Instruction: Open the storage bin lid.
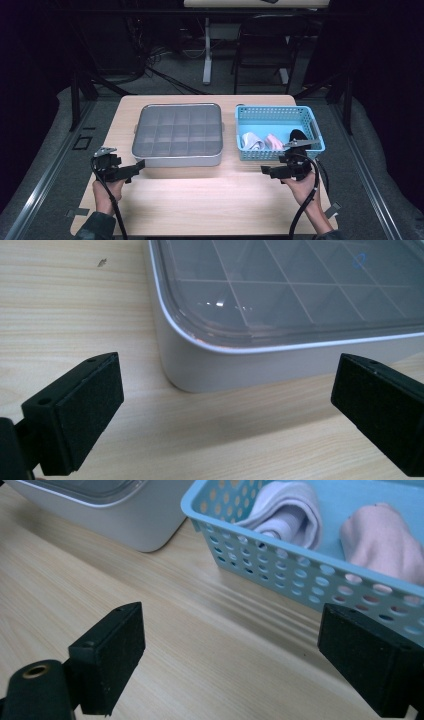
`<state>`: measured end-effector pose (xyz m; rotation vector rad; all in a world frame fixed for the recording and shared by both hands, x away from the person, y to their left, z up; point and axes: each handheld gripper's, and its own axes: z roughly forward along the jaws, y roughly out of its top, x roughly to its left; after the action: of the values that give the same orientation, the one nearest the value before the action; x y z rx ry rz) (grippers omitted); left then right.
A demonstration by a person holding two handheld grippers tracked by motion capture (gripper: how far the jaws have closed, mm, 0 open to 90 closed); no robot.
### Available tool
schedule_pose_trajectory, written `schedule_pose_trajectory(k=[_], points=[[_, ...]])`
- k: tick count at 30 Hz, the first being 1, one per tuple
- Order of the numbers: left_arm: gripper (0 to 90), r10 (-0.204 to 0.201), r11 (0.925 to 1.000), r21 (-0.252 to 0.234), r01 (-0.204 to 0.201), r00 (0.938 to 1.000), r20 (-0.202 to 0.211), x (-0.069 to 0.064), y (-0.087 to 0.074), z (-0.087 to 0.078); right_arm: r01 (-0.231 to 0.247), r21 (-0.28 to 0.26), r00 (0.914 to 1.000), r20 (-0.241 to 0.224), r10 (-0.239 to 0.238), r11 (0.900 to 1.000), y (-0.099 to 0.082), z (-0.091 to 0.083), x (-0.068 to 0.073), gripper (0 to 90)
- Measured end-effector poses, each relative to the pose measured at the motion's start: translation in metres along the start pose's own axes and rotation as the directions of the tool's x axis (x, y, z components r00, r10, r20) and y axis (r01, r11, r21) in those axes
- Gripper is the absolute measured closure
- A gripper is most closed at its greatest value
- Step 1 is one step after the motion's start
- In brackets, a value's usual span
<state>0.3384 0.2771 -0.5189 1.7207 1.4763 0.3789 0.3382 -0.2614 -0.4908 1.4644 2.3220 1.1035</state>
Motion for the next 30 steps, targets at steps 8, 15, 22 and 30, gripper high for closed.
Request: schedule_pose_trajectory(k=[8,15,22,30], points=[[0.9,0.002,1.0000,-0.009,-0.002,1.0000,0.008,0.000,0.013,0.003,-0.015,-0.055,0.9998,-0.011,0.015,0.9984,0.014,0.001,0.002,15.8],[2.4,-0.002,0.9997,-0.025,0.002,1.0000,0.003,0.005,0.028,0.005,-0.018,-0.093,0.9997,-0.017,0.016,0.9955,0.032,0.004,0.008,20.7],[4.4,-0.006,0.9992,-0.039,0.006,1.0000,-0.001,0.008,0.043,0.007,-0.007,-0.102,0.9995,-0.030,0.004,0.9947,0.049,0.016,0.015,27.3],[7.3,-0.015,0.9996,-0.024,0.015,0.9999,0.002,0.013,0.056,0.017,-0.010,-0.105,0.9991,-0.042,0.005,0.9944,0.067,0.033,0.021,36.7]])
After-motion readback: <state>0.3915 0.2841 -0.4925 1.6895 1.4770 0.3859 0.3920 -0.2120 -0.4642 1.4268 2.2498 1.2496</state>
